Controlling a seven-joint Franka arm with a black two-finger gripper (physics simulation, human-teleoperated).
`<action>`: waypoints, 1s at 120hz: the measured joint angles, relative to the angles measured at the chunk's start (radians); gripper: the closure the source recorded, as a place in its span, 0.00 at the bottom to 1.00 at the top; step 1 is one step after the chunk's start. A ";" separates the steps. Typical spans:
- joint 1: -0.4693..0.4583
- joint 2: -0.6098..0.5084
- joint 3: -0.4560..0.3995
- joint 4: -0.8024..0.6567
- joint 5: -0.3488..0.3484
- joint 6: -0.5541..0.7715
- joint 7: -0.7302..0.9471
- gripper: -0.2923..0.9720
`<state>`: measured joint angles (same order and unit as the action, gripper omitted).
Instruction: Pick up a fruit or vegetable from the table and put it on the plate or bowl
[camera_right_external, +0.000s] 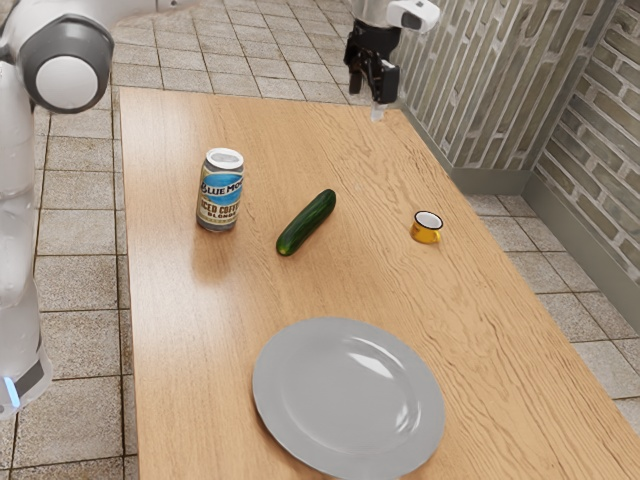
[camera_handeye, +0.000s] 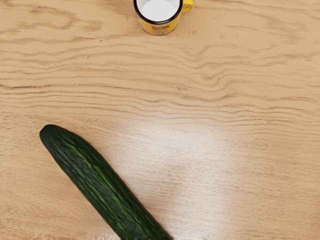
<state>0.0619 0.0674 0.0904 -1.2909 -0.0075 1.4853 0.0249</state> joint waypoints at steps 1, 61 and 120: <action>0.004 0.000 0.000 0.000 0.000 -0.001 0.001 0.23; -0.002 0.060 -0.035 0.269 0.064 -0.130 0.035 0.23; 0.162 0.153 -0.032 -0.038 0.025 -0.026 0.048 0.23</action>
<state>0.2243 0.2204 0.0589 -1.3293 0.0172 1.4594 0.0730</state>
